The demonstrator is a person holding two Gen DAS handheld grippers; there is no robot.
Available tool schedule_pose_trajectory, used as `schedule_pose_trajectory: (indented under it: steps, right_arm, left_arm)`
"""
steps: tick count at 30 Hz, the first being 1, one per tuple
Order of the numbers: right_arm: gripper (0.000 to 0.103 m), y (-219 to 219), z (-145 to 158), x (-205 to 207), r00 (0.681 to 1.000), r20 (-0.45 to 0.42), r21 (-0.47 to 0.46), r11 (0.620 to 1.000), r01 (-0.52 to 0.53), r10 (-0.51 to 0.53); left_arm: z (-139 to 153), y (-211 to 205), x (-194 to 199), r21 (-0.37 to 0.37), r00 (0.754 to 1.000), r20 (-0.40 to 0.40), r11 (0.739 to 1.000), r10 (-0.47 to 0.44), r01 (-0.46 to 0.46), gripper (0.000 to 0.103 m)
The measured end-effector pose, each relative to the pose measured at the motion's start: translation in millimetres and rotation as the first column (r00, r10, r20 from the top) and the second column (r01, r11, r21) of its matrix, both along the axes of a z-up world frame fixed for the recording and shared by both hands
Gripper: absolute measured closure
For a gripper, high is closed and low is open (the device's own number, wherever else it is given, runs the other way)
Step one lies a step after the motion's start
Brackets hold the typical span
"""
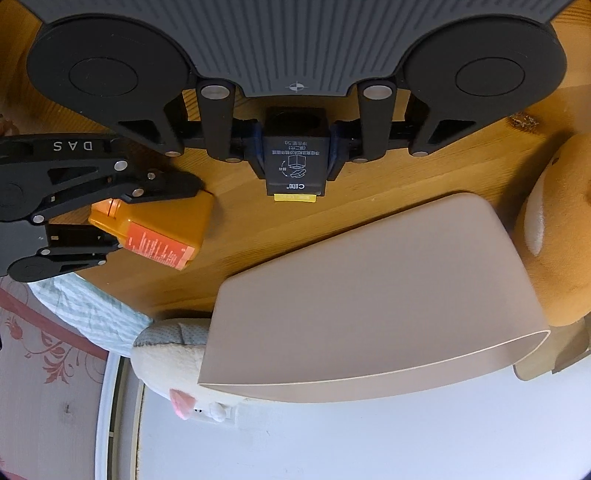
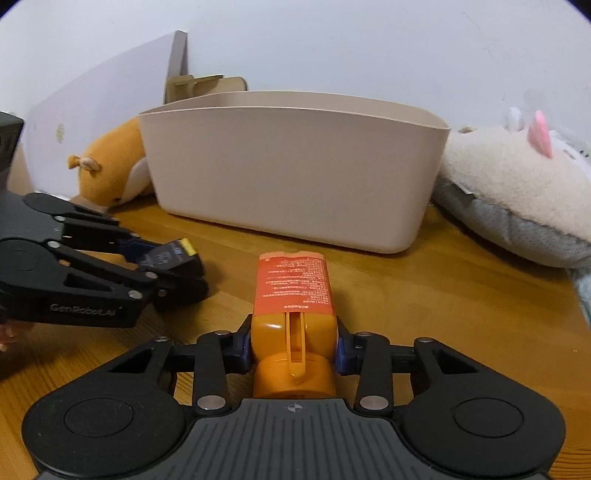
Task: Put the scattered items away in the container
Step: 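Grasp the small black box with the left gripper while the right grasps the orange bottle, then carry the black box and orange bottle over the basket with both grippers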
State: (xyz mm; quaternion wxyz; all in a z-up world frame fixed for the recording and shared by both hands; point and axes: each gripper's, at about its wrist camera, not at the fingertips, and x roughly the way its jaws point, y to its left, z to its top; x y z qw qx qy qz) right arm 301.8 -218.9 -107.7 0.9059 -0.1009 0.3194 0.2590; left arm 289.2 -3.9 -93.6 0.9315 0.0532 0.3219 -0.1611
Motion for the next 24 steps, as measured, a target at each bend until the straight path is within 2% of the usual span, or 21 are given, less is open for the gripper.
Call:
schedule_pose_trajectory:
  steps: [12,18,24]
  right_arm:
    - [0.067,-2,3,-8,1.0,0.016,0.013,1.0,0.019,-0.019]
    - [0.067,-5,19,-16,0.998,0.054,0.031,0.999,0.018,-0.02]
    - [0.067,-13,36,-27,0.995,0.093,0.058,0.998,0.015,-0.02]
  left_arm:
    - [3,5,-3,-0.002,0.999,0.015,0.999,0.036,-0.036,0.071]
    - [18,6,-13,0.027,0.997,0.053,0.998,0.055,-0.057,0.071]
    - [36,12,-22,0.012,0.993,0.081,0.996,0.085,-0.086,0.071]
